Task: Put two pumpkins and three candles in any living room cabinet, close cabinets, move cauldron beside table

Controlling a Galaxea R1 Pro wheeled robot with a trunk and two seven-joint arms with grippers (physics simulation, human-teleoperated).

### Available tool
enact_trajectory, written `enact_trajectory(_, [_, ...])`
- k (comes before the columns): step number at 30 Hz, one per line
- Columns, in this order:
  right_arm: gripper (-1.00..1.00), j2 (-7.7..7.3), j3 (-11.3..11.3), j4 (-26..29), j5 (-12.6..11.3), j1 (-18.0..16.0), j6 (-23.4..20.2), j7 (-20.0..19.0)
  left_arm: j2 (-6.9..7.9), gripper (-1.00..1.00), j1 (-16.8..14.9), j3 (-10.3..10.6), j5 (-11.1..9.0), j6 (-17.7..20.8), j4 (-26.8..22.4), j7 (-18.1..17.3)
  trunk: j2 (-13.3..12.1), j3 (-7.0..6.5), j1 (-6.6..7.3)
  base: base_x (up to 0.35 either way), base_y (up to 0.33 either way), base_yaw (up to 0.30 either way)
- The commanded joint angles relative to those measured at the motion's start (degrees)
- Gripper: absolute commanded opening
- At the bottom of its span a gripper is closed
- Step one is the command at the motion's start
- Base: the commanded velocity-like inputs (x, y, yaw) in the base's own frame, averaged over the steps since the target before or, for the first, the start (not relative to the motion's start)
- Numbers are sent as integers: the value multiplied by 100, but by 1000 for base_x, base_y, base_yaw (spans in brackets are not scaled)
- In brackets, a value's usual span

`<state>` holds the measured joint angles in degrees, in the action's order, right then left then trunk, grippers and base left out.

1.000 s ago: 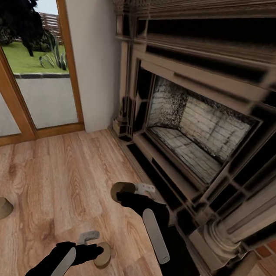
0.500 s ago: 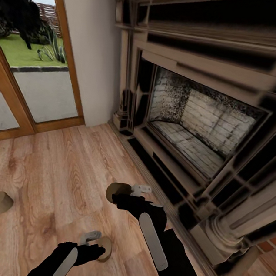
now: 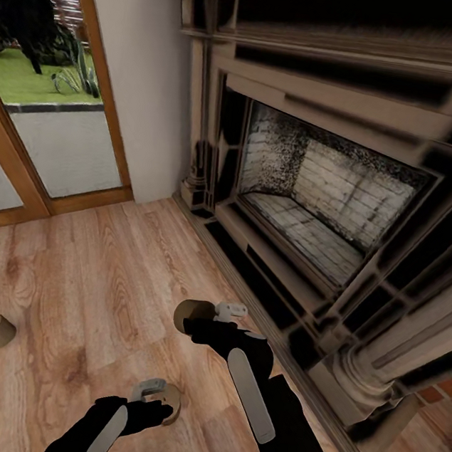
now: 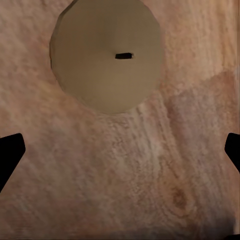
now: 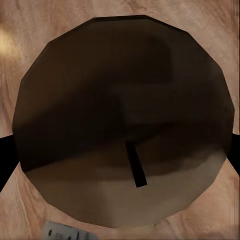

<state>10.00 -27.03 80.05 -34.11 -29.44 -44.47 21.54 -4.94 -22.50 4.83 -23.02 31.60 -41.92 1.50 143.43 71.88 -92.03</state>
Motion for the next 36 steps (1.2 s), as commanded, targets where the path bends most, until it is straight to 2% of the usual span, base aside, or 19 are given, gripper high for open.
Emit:
enact_trajectory(1, [-100,0,-2,1,1,0,3,0,0,100,0,0,-1,1,0,0,0,0,0,0,0,-250])
enact_trajectory(8, [-100,0,-12,2,1,0,22,0,1,100,0,0,-1,4,0,0,0,0,0,0,0,-168])
enact_trajectory(15, [-100,0,-111,-6,1,0,34,4,9,100,0,0,-1,6,0,7,0,0,0,0,0,-11])
enact_trajectory(36, [-100,0,-206,-7,1,0,44,16,20,100,0,-28,0,-3,8,19,0,0,0,74,31,0])
